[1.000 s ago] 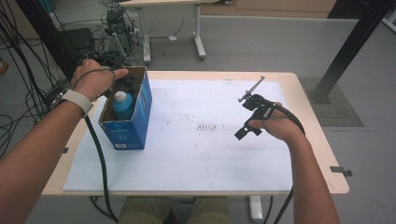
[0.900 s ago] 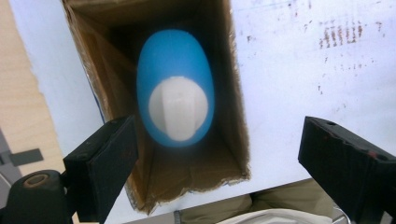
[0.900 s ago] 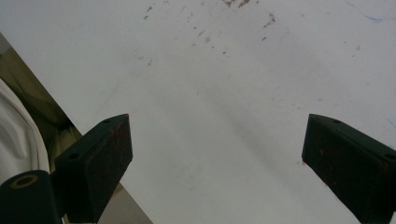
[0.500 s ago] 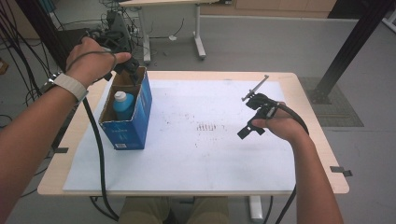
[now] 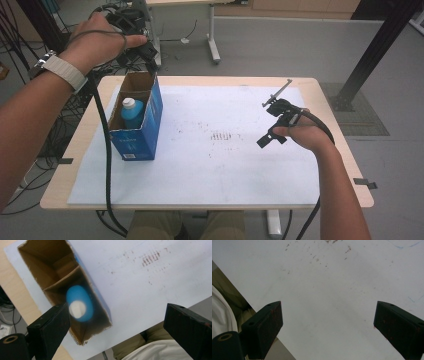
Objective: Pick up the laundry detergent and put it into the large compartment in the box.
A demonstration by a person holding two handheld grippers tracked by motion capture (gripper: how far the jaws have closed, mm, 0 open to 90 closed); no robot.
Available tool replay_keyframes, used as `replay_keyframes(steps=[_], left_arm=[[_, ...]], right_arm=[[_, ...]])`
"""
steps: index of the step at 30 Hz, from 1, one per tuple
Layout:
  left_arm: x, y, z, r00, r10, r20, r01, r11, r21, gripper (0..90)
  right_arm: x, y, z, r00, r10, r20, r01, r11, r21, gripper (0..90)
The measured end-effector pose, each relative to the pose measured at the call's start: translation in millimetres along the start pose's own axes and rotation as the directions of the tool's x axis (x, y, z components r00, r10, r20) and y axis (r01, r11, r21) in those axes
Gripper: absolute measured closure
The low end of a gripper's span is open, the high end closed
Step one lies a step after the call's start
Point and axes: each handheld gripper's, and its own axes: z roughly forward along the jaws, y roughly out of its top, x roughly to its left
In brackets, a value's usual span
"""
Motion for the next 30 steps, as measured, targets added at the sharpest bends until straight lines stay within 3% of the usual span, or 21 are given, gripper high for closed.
replay_keyframes(steps=[2, 5, 9, 12, 17, 26, 30], left_arm=[[-0.9, 3.6, 1.3, 0.9989, 0.044, 0.016, -0.044, 0.9989, 0.013, 7.5], [-6.7, 8.0, 5.1, 0.9976, 0.069, 0.002, -0.069, 0.9972, 0.027, 7.4], [-7.6, 11.1, 8.2, 0.9947, 0.102, 0.016, -0.102, 0.9945, 0.022, 7.4], [-12.1, 13.3, 11.4, 0.9886, 0.149, 0.018, -0.150, 0.9887, 0.013, 7.5], [-22.7, 18.7, 17.0, 0.9725, 0.233, 0.010, -0.233, 0.9722, 0.022, 7.6], [-31.6, 29.4, 27.8, 0.9464, 0.320, 0.042, -0.322, 0.9464, 0.032, 7.8], [-35.9, 33.3, 33.9, 0.9285, 0.367, 0.055, -0.369, 0.9288, 0.031, 7.8]], right_arm=[[0.0, 0.3, -1.5, 1.0000, 0.001, 0.001, -0.001, 1.000, 0.003, 8.3], [-0.4, -0.4, -2.7, 1.0000, 0.000, 0.003, 0.000, 1.000, 0.002, 8.3], [-1.2, -1.8, -4.1, 1.0000, 0.003, 0.005, -0.003, 1.000, 0.001, 8.3], [-2.5, -2.9, -4.9, 1.0000, 0.007, 0.006, -0.007, 1.000, 0.001, 8.3], [-4.0, -3.3, -5.9, 0.9999, 0.010, 0.009, -0.010, 1.000, -0.001, 8.3], [-4.3, -3.2, -7.5, 0.9998, 0.015, 0.011, -0.015, 1.000, -0.003, 8.3], [-4.5, -3.1, -8.1, 0.9997, 0.021, 0.012, -0.021, 1.000, 0.000, 8.3]])
